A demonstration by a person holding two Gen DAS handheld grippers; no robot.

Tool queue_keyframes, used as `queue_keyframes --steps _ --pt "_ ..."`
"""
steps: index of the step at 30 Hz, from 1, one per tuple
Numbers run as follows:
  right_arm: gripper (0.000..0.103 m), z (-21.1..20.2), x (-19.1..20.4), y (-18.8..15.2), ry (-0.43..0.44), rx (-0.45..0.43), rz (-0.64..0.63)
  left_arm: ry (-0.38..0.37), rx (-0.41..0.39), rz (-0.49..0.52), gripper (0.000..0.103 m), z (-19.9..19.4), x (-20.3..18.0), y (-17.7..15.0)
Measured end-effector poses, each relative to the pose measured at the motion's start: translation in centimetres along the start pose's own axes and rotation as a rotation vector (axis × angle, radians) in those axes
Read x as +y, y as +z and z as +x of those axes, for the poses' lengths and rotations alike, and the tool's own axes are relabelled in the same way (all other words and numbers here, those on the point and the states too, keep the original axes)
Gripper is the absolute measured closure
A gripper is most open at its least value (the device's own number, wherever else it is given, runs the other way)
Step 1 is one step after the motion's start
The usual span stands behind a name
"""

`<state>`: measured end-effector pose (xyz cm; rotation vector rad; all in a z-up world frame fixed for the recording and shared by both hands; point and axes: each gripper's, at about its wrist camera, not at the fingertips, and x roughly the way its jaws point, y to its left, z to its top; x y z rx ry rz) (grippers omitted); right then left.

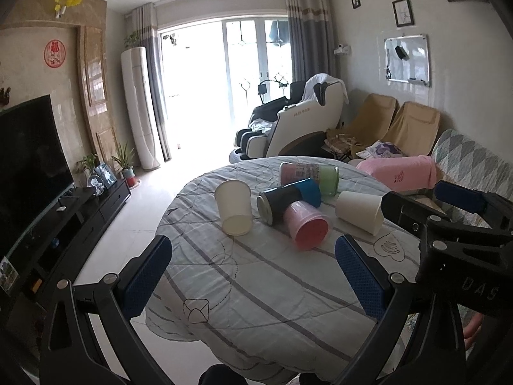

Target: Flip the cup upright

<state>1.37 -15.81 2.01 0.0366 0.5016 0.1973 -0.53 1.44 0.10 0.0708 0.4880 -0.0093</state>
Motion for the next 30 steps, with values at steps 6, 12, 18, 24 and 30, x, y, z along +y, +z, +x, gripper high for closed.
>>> queue_keyframes --steps 6,12,18,24,30 --pt "0.018 0.7 -0.3 0.0 -0.004 0.017 0.003 -0.003 0.020 -0.001 0.000 0.9 0.2 0.0" --pt "0.018 1.9 -0.6 0.0 -0.010 0.041 0.016 -0.008 0.048 0.001 0.000 2.3 0.5 0.0" --pt "0.018 3.1 -0.8 0.0 -0.006 0.061 0.024 0.000 0.062 -0.002 0.000 3.7 0.7 0.2" --pt "0.018 4.2 -0.7 0.3 0.000 0.075 0.017 0.007 0.077 -0.006 0.000 4.9 0.9 0.5" --pt "0.018 5.2 -0.8 0.5 0.001 0.094 0.019 0.007 0.095 -0.006 0.000 6.0 1.2 0.5"
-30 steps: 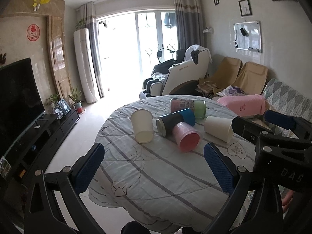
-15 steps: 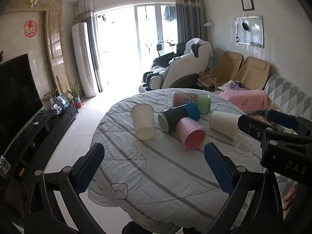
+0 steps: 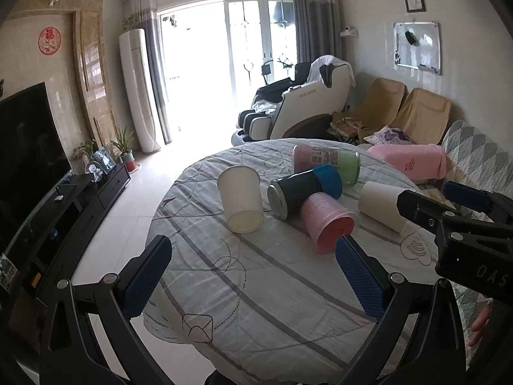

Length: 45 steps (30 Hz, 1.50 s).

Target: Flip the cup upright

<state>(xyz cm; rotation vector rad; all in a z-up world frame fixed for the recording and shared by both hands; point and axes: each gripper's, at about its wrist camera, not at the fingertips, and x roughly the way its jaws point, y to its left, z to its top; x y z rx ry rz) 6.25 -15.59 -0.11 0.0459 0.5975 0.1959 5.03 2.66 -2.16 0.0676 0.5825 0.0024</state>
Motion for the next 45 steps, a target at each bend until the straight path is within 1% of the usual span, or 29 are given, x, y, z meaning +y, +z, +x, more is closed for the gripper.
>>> queue_keyframes --steps 9,13,16,19,21,22,24,27,28,30,31,32,35,36,38,40,41,45 --pt "0.018 2.2 -0.3 1.3 0.003 0.021 0.011 -0.035 0.020 0.011 0.000 2.1 0.4 0.9" --pt "0.018 4.1 -0.5 2.2 0.008 0.037 0.014 -0.058 0.047 0.018 0.000 4.4 0.8 1.7" --pt "0.018 6.0 -1.0 2.7 0.012 0.070 0.032 -0.080 0.068 0.015 0.000 6.1 1.3 2.4" --pt "0.018 8.0 -1.1 3.7 0.021 0.122 0.043 -0.092 0.099 0.025 0.000 7.9 1.8 3.5" --pt "0.018 9.0 -1.0 4.4 0.018 0.147 0.046 -0.097 0.132 0.034 0.000 9.2 2.2 4.4" --pt "0.018 9.7 -0.9 4.9 0.020 0.168 0.046 -0.099 0.162 0.042 0.000 9.9 2.4 5.0" --pt "0.018 10.8 -1.0 5.7 0.019 0.202 0.053 -0.084 0.202 0.054 0.000 10.9 2.5 5.6" --pt "0.018 11.9 -1.0 7.1 0.023 0.269 0.067 -0.067 0.293 0.063 0.000 12.0 2.5 7.1" --pt "0.018 12.2 -1.0 7.6 0.021 0.303 0.074 -0.071 0.332 0.064 0.000 12.1 2.4 7.5" --pt "0.018 12.5 -1.2 8.3 0.028 0.348 0.092 -0.117 0.419 0.053 0.000 12.0 2.2 8.8" --pt "0.018 12.8 -1.3 8.6 0.025 0.395 0.100 -0.119 0.444 0.048 0.000 11.9 2.1 9.2" --pt "0.018 12.9 -1.4 8.9 0.033 0.432 0.119 -0.121 0.477 0.051 0.000 11.7 1.7 10.0" --pt "0.018 12.9 -2.4 9.9 0.117 0.546 0.239 -0.104 0.537 0.075 0.000 10.8 0.7 12.3" --pt "0.018 12.9 -2.7 10.2 0.136 0.561 0.270 -0.112 0.552 0.076 0.000 10.6 0.5 13.0" --pt "0.018 12.5 -3.3 10.7 0.139 0.601 0.311 -0.117 0.603 0.078 0.000 10.3 -0.1 14.6" --pt "0.018 12.2 -3.9 11.5 0.150 0.613 0.349 -0.105 0.613 0.093 0.000 10.0 -0.4 15.9" --pt "0.018 12.2 -4.3 11.7 0.156 0.627 0.368 -0.092 0.630 0.122 0.000 9.9 -0.9 16.6" --pt "0.018 12.8 -5.8 12.6 0.196 0.685 0.466 -0.082 0.628 0.195 0.000 9.7 -2.4 18.6"
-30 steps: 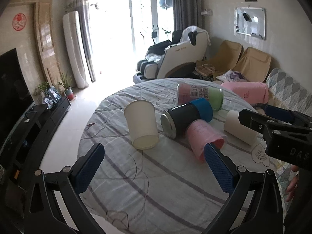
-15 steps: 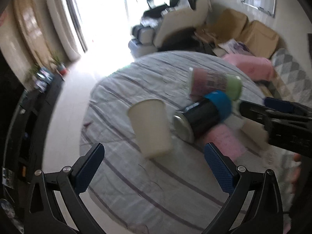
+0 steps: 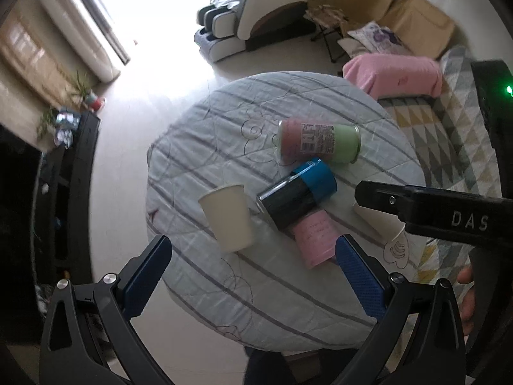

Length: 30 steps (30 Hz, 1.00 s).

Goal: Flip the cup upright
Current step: 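Move the right tool down over the pink-and-green can lying on its side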

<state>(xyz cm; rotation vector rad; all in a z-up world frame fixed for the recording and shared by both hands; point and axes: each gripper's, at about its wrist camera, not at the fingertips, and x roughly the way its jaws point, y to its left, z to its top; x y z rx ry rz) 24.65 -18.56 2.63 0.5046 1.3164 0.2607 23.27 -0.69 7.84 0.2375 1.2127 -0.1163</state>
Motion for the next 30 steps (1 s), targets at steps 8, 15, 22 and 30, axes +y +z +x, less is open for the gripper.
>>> queue_keyframes --steps 8,15,22,30 --pt "0.018 0.5 -1.8 1.3 0.022 0.067 0.164 -0.032 0.048 0.111 0.000 1.5 -0.6 3.2" --pt "0.018 2.9 -2.4 3.0 0.054 0.005 0.424 -0.085 0.039 0.325 0.000 4.6 0.4 7.4" --pt "0.018 6.9 -3.4 3.4 0.065 -0.134 0.830 -0.176 0.061 0.510 0.000 8.4 1.6 11.1" --pt "0.018 9.0 -5.1 4.7 0.010 -0.263 1.089 -0.210 0.032 0.682 0.000 10.6 0.8 13.1"
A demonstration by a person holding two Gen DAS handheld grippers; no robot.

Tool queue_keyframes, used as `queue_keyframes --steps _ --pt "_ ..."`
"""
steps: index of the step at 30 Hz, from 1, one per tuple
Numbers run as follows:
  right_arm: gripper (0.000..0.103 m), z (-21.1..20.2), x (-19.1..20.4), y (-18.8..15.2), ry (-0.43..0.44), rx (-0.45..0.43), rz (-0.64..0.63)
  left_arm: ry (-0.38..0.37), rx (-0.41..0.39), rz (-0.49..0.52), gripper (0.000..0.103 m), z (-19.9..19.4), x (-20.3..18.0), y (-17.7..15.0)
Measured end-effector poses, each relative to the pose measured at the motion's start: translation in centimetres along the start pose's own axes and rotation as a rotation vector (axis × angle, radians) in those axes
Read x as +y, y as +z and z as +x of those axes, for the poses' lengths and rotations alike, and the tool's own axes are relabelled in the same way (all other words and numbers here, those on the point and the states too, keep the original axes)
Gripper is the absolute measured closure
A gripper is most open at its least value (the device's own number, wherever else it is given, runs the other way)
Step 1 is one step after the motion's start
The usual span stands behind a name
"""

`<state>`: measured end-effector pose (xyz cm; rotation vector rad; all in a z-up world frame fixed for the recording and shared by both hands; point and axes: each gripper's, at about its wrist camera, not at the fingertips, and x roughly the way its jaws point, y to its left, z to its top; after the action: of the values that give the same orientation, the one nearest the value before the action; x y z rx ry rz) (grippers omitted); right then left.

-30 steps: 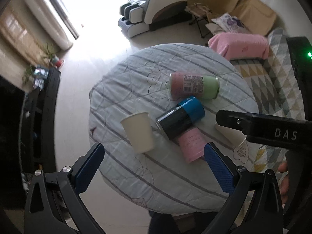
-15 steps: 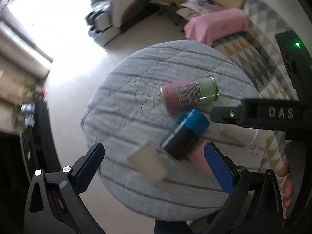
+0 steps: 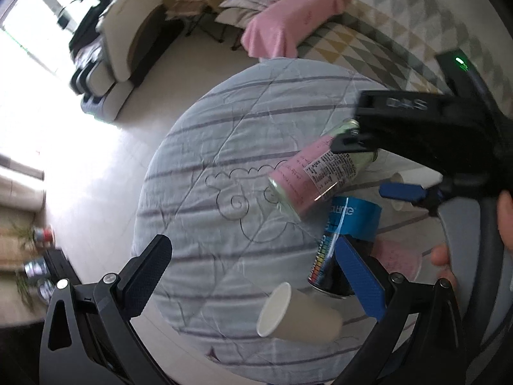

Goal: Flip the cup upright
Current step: 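Move the right tool down over the pink-and-green can lying on its side, then close the right gripper around the pink can and lift it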

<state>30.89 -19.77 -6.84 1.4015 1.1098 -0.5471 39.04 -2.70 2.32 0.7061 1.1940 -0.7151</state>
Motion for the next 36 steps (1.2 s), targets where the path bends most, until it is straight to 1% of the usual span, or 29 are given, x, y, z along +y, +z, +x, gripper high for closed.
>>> queue_keyframes --steps 3,6,9,10,14,15,16,18,22,24,26,30,34,36 --pt "0.018 1.5 0.1 0.7 -0.004 -0.011 0.045 0.037 0.004 0.037 0.000 0.9 0.4 0.7" --pt "0.018 3.0 0.1 1.1 -0.025 -0.009 0.063 0.003 0.019 0.027 0.000 2.0 1.3 1.1" --pt "0.018 4.0 0.4 1.6 -0.004 -0.003 0.075 0.012 0.028 0.036 0.000 3.0 1.7 1.3" --pt "0.019 4.3 0.6 1.7 -0.013 -0.009 0.073 0.011 0.026 0.039 0.000 3.2 1.7 1.4" --pt "0.019 5.3 0.8 2.3 -0.022 -0.005 0.054 -0.025 0.033 0.021 0.000 4.5 2.0 1.8" --pt "0.021 5.5 0.9 2.4 -0.028 -0.007 0.043 -0.037 0.030 0.019 0.000 4.6 1.9 2.0" --pt "0.026 5.6 1.1 2.5 -0.036 -0.009 0.034 -0.045 0.030 0.016 0.000 4.8 2.0 2.1" --pt "0.028 5.8 1.4 2.5 -0.036 -0.005 0.011 -0.058 0.028 0.014 0.000 5.2 2.0 2.2" --pt "0.028 5.9 2.6 2.7 -0.063 -0.005 -0.076 -0.078 0.036 0.000 0.000 5.8 2.2 2.1" --pt "0.028 6.0 3.6 2.6 -0.080 -0.002 -0.121 -0.114 0.041 -0.026 0.000 6.0 2.7 1.9" --pt "0.028 6.3 4.9 2.4 -0.099 0.006 -0.182 -0.134 0.039 -0.050 0.000 6.1 3.2 1.8" --pt "0.028 7.5 7.9 1.9 -0.121 0.046 -0.311 -0.150 0.040 -0.077 0.000 6.4 3.8 1.1" --pt "0.028 8.8 10.9 0.8 -0.166 0.085 -0.452 -0.167 0.058 -0.129 0.000 7.1 4.7 0.2" --pt "0.028 9.3 12.0 0.3 -0.183 0.098 -0.500 -0.171 0.062 -0.158 0.000 7.2 5.2 -0.4"
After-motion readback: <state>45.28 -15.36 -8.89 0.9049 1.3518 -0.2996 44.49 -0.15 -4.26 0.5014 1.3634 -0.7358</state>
